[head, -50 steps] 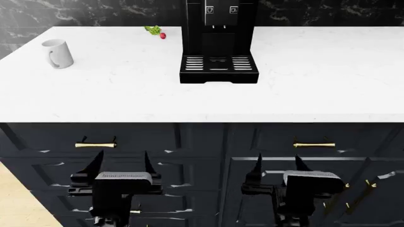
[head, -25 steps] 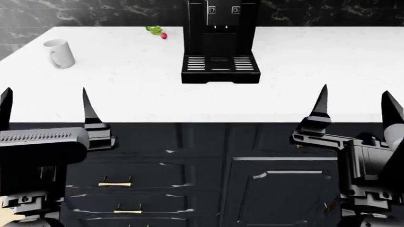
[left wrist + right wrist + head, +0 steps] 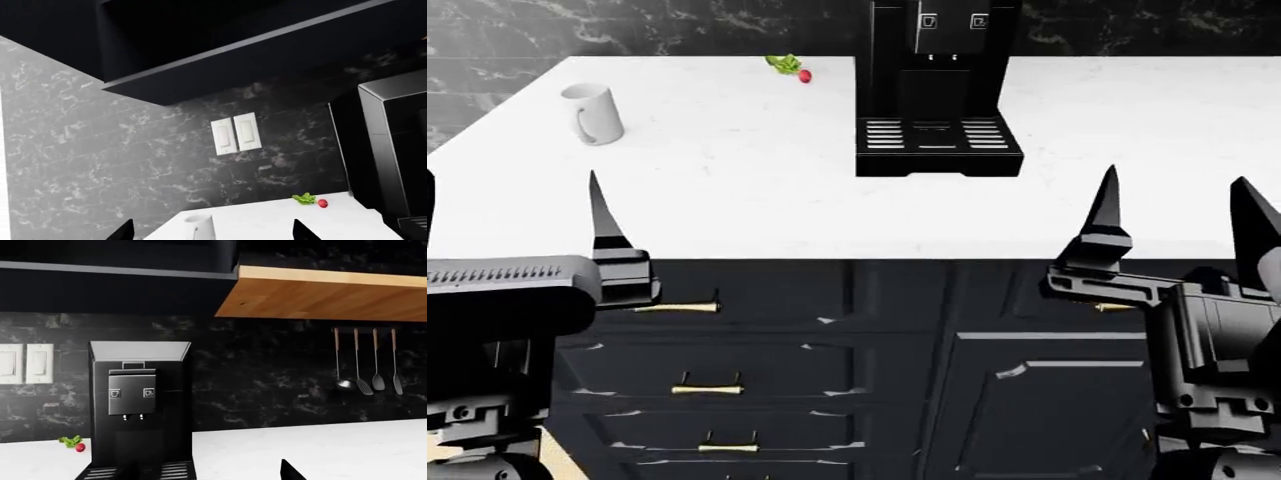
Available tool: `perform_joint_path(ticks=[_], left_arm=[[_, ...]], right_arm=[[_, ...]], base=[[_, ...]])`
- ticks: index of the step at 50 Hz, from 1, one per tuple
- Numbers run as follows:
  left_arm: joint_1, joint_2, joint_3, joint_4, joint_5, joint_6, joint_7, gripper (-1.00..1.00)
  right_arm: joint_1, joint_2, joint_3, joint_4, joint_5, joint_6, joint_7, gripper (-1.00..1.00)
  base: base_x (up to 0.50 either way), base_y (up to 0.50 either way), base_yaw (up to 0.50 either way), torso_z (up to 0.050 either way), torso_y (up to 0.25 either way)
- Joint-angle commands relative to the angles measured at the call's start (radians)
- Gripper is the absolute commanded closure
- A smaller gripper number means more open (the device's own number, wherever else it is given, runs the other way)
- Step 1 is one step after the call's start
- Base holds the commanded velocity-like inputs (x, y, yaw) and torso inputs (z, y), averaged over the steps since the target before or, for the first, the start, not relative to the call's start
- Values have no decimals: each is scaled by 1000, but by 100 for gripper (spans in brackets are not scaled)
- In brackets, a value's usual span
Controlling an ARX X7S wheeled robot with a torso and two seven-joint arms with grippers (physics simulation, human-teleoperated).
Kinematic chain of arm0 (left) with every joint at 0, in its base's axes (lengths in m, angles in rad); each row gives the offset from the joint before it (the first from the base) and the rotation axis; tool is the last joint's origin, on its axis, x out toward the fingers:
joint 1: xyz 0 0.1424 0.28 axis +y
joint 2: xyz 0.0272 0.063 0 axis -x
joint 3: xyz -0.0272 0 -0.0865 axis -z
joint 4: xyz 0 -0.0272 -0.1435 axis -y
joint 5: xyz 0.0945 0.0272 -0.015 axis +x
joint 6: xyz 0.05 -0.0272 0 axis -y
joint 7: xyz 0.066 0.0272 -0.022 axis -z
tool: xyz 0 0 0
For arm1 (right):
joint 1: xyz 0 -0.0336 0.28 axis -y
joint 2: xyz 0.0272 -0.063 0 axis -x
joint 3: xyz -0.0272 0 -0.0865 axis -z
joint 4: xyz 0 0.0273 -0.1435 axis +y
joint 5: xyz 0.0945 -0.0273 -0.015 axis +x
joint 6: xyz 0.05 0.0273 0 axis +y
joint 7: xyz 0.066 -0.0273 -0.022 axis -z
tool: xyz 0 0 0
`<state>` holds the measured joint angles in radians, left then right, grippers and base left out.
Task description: A wet mug is on the counter and needs to be dried. Pick it up and place it upside down in the open cabinet.
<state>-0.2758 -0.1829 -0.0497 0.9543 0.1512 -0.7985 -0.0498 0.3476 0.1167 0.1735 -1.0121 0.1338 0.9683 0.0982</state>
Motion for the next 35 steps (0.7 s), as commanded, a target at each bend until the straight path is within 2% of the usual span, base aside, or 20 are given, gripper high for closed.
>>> perform_joint_path(ticks=[1, 35], left_arm=[[6, -3, -6, -18, -11, 19, -7, -100], [13, -15, 2, -60, -45, 53, -24, -100]], right_arm=[[10, 4, -7, 6, 27, 3, 8, -100], [30, 16, -27, 20, 78, 6, 41, -100]], base=[[0, 215, 0, 0, 0], [0, 215, 0, 0, 0]])
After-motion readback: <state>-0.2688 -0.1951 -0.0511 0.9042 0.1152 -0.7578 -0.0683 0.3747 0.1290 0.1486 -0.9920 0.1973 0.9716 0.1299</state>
